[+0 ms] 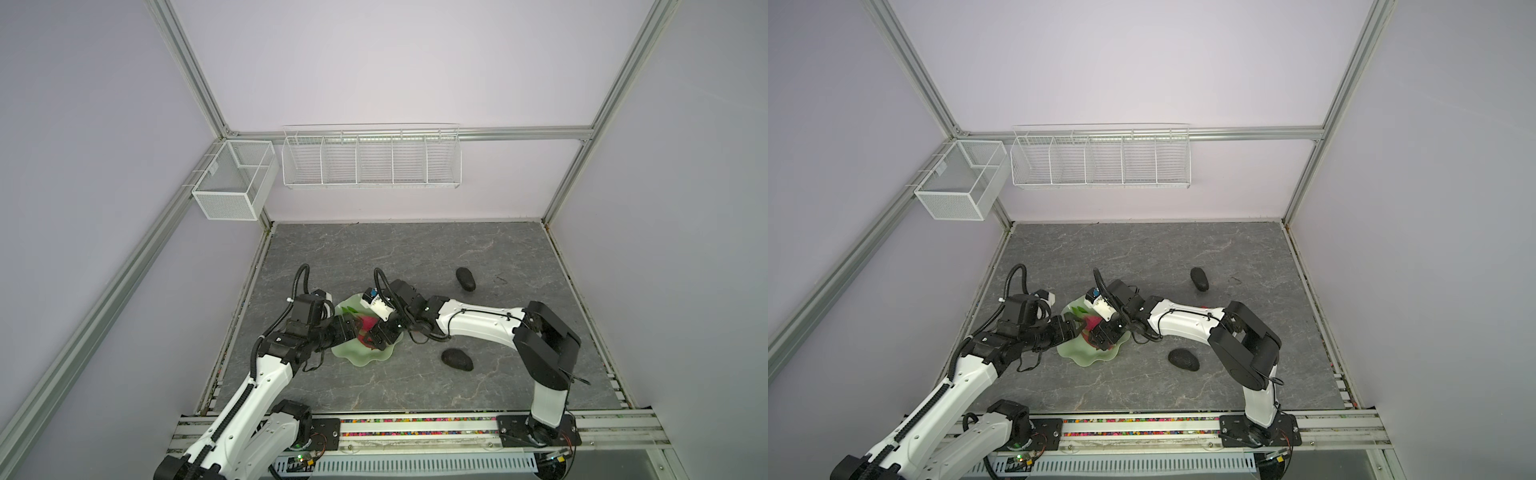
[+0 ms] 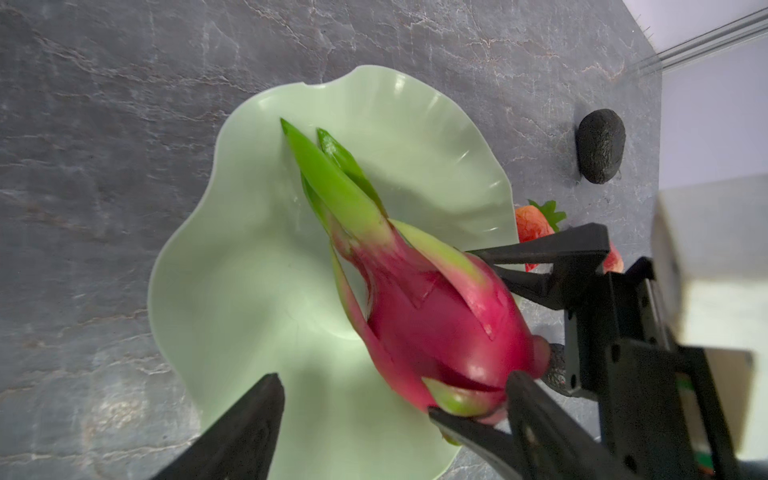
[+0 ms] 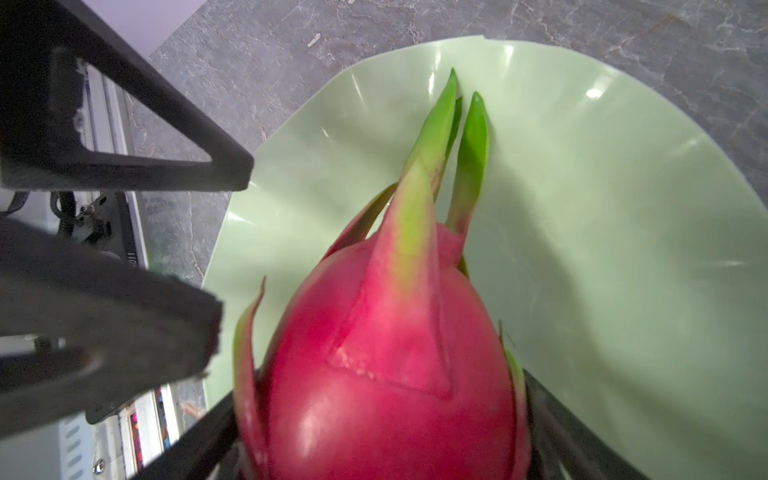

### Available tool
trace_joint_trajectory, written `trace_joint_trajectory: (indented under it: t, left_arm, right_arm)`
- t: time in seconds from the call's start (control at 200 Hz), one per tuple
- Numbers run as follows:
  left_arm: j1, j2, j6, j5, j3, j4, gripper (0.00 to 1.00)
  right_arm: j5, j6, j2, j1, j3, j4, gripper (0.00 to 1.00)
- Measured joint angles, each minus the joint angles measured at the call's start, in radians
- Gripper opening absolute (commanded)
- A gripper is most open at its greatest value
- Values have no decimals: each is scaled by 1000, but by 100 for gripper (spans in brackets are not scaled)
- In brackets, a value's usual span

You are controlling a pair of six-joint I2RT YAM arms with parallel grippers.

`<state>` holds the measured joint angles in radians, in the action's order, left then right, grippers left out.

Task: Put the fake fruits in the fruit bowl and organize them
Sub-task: 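Move the right gripper to the nearer avocado and grasp it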

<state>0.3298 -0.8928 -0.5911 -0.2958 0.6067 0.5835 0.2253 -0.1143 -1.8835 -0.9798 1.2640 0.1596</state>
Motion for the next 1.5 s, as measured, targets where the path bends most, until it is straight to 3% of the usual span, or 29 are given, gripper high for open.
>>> trace_joint_trajectory:
  t: [0.49,0.72,0.84,1.08,1.325,1.5]
  left_arm:
    - [1,3,0,1,-5,-26,84]
    - [8,18,19,-2,-5,-45,89]
    - [73,11,49,4,9,-74,93]
    - [270,-118,130,57,133,-137,97]
    - [383,-212,190,86,164,-218,99]
    - [413,-267,203,89,191,-276,99]
  right_arm:
    - [-27,46,27,1,1,39,88]
    - [-110,-2,212,37,-58,72,88]
    - [-220,-123,283,113,-69,126,88]
    - [-397,-300,286,226,-171,237,89]
    - [-472,-291,286,468,-174,288,89]
    - [-460,-227,226,627,-144,257,89]
